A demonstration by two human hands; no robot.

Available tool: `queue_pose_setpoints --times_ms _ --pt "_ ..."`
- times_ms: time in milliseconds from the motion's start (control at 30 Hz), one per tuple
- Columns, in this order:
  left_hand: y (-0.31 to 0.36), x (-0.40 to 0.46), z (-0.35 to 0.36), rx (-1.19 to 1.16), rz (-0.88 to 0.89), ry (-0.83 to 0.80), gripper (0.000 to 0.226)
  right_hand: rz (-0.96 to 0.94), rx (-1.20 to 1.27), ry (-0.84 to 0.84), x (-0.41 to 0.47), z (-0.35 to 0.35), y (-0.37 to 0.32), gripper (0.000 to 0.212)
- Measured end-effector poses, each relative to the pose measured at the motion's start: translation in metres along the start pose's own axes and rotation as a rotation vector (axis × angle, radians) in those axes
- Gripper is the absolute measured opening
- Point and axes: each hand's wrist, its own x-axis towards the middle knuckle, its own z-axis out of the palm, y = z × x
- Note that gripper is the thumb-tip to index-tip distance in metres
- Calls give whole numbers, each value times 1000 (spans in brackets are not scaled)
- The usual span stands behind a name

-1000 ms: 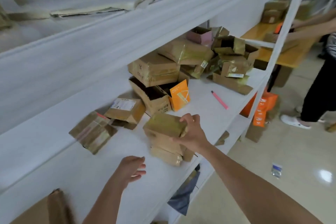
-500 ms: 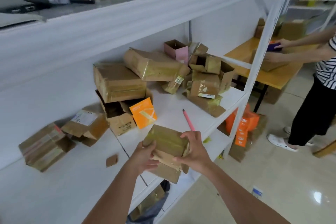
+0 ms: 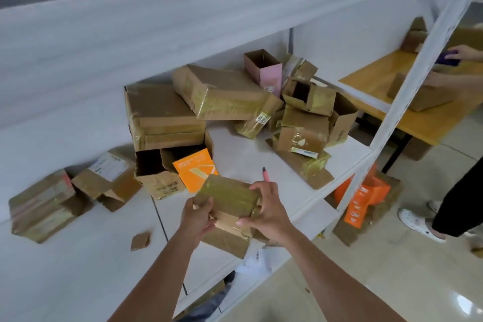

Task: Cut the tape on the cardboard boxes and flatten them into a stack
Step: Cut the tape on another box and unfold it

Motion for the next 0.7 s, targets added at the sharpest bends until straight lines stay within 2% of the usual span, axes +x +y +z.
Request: queue_pose_setpoints --times_ms 167,200,267,333,467,567,700 --pt "13 22 5 33 19 25 33 40 -87 -81 27 -7 5 85" --pt "15 25 4 40 9 26 35 50 -93 -124 34 -13 7 81" --pt "17 27 2 66 -7 31 37 108 -40 -219 50 -26 14 55" --pt "17 27 1 76 -13 37 36 146 -162 -230 68 -35 34 33" --pt "16 29 2 21 -57 71 39 222 -580 -317 108 -37 73 42" --pt "16 27 9 -22 -102 138 40 255 -662 -359 119 -36 81 45" --pt "15 21 26 -110 -114 262 39 251 -589 -431 134 -36 87 21"
